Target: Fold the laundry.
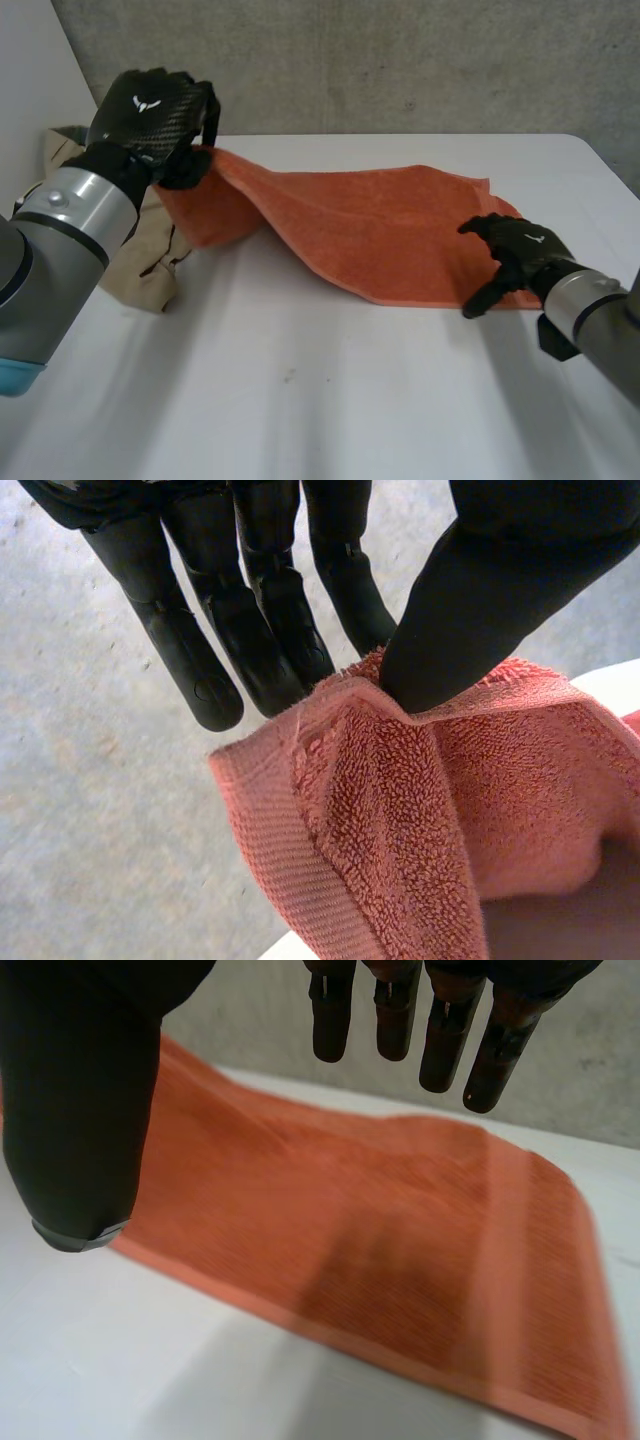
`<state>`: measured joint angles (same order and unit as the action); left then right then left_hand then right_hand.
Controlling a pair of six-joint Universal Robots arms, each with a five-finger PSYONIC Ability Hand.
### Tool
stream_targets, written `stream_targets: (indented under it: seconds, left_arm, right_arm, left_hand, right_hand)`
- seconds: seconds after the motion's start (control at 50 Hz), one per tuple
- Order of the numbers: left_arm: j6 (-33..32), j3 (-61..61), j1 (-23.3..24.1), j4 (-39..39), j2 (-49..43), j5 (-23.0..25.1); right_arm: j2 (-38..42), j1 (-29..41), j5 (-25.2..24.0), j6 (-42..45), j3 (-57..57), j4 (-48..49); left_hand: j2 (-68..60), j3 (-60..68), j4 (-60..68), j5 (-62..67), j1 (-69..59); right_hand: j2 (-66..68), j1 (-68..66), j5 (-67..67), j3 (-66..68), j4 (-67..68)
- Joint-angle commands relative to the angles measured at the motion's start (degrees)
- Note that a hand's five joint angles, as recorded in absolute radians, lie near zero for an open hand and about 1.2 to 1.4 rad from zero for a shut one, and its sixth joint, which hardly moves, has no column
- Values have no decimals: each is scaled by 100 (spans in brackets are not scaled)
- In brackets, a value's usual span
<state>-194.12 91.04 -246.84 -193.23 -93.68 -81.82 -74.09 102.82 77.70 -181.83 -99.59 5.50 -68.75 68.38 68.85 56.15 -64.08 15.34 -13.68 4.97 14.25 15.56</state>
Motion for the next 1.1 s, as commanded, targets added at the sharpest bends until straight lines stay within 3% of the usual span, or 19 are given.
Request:
stream_targets:
  seconds: [0.02, 0.28, 0.74, 0.8, 0.94, 1.1]
  left_arm:
    - [6, -517, 391, 453, 8, -62]
    - [278, -904, 672, 611, 315, -396]
    - [471, -1018, 918, 664, 728, -756]
    - [471, -1001, 875, 664, 816, -756]
    - [471, -922, 471, 690, 965, -739]
    - [489, -685, 5, 752, 966, -686]
  right_arm:
    - [35, 1089, 562, -740, -43, 355]
    - [896, 2198, 1669, -1285, 704, 918]
    - [2382, 2357, 2803, -1321, 1812, 1384]
    - [2382, 2313, 2804, -1312, 1803, 1384]
    - [2215, 978, 2549, -768, 1549, 1217]
    - [1890, -288, 1381, 445, 1320, 953]
  left_hand:
    - [-1125, 1162, 1115, 1385, -1592]
    - [-1125, 1162, 1115, 1385, -1592]
    - [-1125, 1162, 1115, 1385, -1592]
    - [-1125, 1162, 1115, 1385, -1592]
    - [-1125, 1162, 1115, 1385, -1592]
    - [-1125, 1162, 1115, 1385, -1592]
  right_hand:
    - [-475, 309, -438, -366, -497]
    - [-534, 368, -497, -425, -556]
    - [-534, 368, -497, -425, -556]
    - [-534, 368, -497, -425, -556]
    - [181, -346, 217, 290, 158]
    - [1052, -1218, 1089, 1161, 1030]
